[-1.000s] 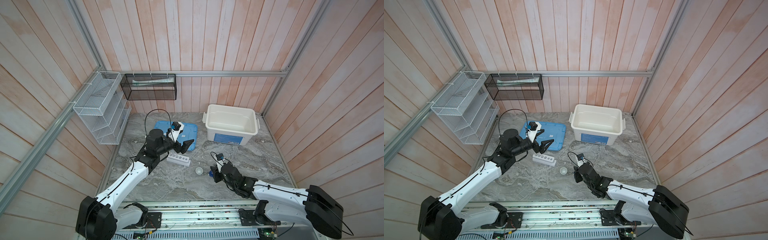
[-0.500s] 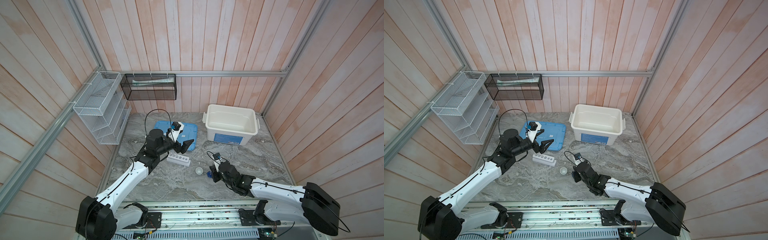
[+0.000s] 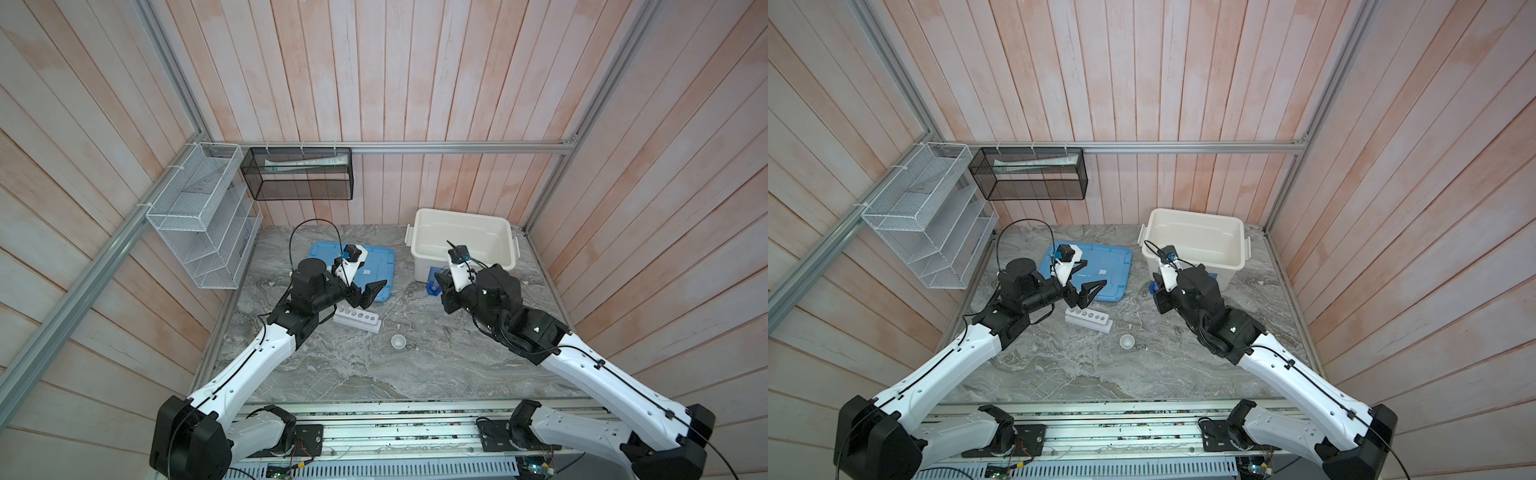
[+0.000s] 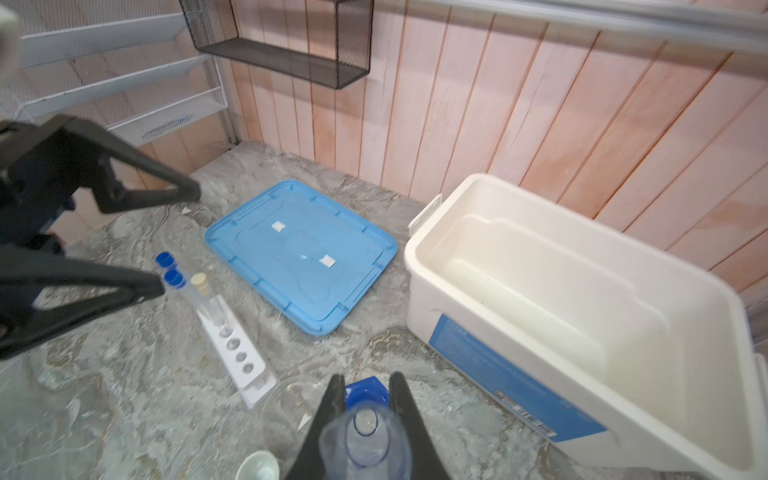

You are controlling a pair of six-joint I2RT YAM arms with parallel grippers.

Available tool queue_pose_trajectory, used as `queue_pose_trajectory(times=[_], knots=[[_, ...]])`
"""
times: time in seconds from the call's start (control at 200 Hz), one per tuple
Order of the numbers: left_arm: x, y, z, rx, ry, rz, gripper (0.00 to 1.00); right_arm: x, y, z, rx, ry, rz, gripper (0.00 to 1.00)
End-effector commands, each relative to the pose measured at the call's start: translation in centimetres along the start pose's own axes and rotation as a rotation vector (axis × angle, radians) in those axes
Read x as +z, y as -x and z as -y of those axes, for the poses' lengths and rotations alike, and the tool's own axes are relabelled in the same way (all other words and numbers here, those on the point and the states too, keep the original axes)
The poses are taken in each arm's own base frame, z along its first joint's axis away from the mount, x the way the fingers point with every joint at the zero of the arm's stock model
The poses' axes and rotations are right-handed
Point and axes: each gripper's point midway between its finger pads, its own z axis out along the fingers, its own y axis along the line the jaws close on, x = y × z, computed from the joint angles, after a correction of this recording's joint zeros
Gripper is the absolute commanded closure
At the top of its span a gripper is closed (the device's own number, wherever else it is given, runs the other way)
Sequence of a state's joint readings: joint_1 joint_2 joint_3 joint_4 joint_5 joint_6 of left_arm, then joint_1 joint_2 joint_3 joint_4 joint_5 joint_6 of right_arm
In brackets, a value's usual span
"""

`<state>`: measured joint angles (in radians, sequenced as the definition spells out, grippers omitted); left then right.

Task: Organize the chemistry lab equipment
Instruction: 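Lift the cylinder with right gripper and carry it over the white bin, then lower the cylinder into the white bin and open right gripper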

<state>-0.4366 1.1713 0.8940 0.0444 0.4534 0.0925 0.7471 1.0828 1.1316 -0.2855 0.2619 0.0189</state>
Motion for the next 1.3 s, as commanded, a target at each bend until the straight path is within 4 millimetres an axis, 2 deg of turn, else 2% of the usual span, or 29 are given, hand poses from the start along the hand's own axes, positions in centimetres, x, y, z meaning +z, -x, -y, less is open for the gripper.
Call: queue_pose_trajectory(times=[0.0, 0.07, 0.135, 0.235, 0.32, 0.45, 0.625, 0.765, 0.93, 1.13, 1.29], knots=[[-1.2, 2.1, 0.2, 0.010, 0.022, 0.037, 0.09, 1.9, 1.3, 2.4, -0.071, -0.021, -0.022, 0.93], [-1.8, 2.2, 0.3, 0.005, 0.032, 0.047, 0.09, 3.4, 3.1, 4.6, -0.051, -0.050, 0.014, 0.93], [-2.2, 2.3, 0.6, -0.008, 0.030, 0.058, 0.09, 5.4, 3.7, 7.0, -0.020, -0.075, 0.023, 0.93], [-2.5, 2.1, 0.7, -0.032, 0.035, 0.064, 0.09, 9.5, 3.6, 9.5, 0.012, -0.086, 0.012, 0.93], [-2.7, 2.0, 0.8, -0.049, 0.038, 0.066, 0.09, 13.4, 2.6, 11.2, 0.009, -0.100, -0.030, 0.93], [-3.2, 1.7, 0.8, -0.066, 0.053, 0.055, 0.09, 18.8, 0.9, 12.3, -0.014, -0.085, -0.065, 0.93], [-4.4, 1.4, 0.5, -0.092, 0.101, 0.054, 0.08, 24.1, -2.5, 13.8, 0.010, -0.053, -0.078, 0.93], [-4.9, 1.0, 0.2, -0.108, 0.135, 0.035, 0.09, 27.8, -5.4, 13.7, -0.009, -0.017, -0.106, 0.93], [-5.1, 1.1, -0.2, -0.119, 0.157, 0.030, 0.09, 30.7, -7.9, 13.9, -0.021, 0.001, -0.116, 0.93], [-4.8, 1.0, -0.5, -0.120, 0.170, 0.008, 0.09, 32.2, -10.1, 14.9, -0.007, 0.022, -0.120, 0.93], [-4.5, 0.8, -0.7, -0.124, 0.175, -0.002, 0.09, 33.0, -11.4, 14.5, -0.006, 0.071, -0.121, 0.92]])
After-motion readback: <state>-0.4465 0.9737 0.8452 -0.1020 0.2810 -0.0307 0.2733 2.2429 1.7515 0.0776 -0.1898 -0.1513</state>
